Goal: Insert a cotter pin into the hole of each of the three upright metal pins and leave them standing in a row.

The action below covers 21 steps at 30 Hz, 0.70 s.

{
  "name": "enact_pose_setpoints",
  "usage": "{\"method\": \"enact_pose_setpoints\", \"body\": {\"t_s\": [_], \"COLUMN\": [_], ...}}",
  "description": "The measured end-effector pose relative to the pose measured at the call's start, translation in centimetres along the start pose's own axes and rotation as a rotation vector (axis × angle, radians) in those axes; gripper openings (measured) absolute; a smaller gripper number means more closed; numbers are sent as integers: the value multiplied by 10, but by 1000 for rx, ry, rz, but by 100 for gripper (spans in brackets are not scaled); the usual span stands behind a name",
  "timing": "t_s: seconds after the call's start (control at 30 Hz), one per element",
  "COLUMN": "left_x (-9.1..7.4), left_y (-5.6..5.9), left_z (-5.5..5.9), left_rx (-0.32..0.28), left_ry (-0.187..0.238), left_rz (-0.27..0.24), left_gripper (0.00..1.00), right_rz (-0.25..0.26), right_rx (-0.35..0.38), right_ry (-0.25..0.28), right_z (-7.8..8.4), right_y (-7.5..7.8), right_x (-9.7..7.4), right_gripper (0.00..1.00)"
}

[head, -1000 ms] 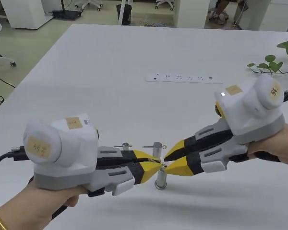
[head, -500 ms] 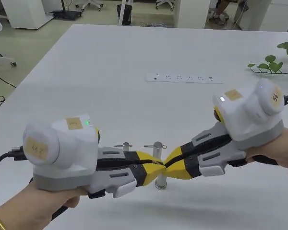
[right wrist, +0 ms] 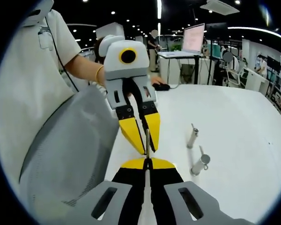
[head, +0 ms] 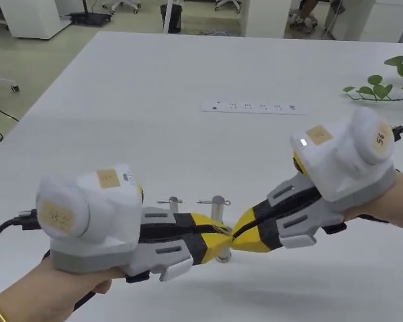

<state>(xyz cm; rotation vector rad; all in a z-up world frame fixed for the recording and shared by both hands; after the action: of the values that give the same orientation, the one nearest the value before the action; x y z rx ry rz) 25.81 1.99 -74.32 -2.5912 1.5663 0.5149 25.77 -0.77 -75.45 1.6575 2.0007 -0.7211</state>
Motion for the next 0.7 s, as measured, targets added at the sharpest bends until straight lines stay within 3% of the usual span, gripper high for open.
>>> {"method": "enact_pose_setpoints", "body": {"t_s": [0.2, 0.7], "left_x": [0, 8], "left_y": [-5, -18], "left_z": [5, 20], "left_rx": [-7, 12], "left_ry": [-2, -43], "left_rz": [-38, -123], "left_gripper": [18, 26], "right_rz": [22, 63], "right_rx": [-15, -37], "right_ry": [-69, -221], "right_z": [8, 30], "right_y": [2, 17], "right_x": [-4, -12], "right_gripper": [3, 3]}}
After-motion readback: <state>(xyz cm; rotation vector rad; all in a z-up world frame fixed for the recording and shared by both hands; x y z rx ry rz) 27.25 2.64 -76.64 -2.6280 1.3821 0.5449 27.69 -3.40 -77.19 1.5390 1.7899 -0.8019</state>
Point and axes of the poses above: the centre of the closed fingertips' face, and the gripper's own axes: x roughly forward along the fingers, y roughly to its right, z roughly out of its underside, the point moved 2 cm from there along -x, roughly backward along the fingers, and after that the axes turned 2 degrees about -z, right-handed, at the moved point
